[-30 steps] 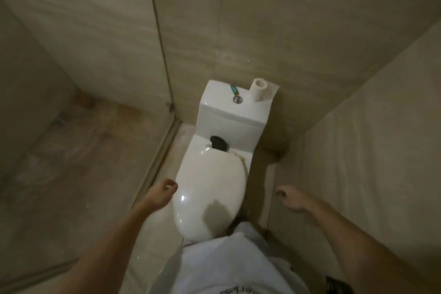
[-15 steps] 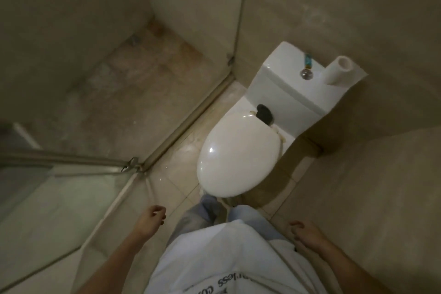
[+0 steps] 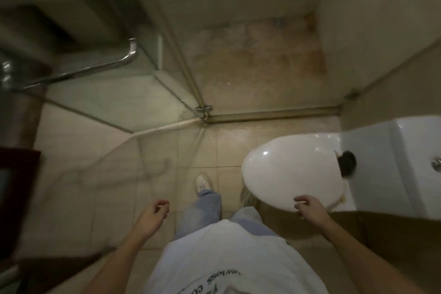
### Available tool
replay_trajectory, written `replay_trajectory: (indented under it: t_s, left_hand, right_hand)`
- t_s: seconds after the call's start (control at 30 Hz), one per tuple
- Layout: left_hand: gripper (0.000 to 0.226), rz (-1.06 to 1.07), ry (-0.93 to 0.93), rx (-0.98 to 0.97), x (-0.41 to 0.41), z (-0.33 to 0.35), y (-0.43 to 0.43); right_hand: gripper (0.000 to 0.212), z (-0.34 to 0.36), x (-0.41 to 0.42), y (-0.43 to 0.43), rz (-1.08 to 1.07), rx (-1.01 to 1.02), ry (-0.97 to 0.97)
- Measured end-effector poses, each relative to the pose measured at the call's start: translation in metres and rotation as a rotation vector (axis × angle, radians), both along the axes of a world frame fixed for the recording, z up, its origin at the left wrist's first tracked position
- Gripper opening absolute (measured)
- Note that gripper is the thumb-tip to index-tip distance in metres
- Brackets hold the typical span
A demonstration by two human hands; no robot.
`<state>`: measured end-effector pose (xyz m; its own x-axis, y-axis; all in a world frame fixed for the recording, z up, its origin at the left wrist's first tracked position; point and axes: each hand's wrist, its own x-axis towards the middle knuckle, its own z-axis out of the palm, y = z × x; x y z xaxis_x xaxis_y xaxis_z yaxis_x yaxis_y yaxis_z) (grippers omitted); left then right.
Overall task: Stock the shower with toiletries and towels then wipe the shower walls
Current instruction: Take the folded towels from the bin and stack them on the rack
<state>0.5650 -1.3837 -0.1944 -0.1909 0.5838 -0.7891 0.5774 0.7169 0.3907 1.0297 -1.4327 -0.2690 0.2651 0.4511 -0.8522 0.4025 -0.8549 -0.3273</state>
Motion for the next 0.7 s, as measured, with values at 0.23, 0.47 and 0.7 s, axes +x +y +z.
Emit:
replay_trajectory:
  t_s: [0.23,0.47,0.7]
  left_hand:
    - [0.017,0.377,0.029,-0.035,-0.066,-0.007,-0.101]
    - [0.012,0.672,-0.025,-0.111,-0.128,-0.032,-0.166]
    - [0.010,0.805,-0.141,-0.083,-0.200,-0.046,-0.137]
  right_hand:
    - [0.019,0.055,-0.118,0.111,0.052,0.051,0.240]
    - [0.018,0.070,-0.258,0.206,0.392,0.117,0.286]
    - [0.020,0.067,-0.361,0.237,0.630,0.102,0.173]
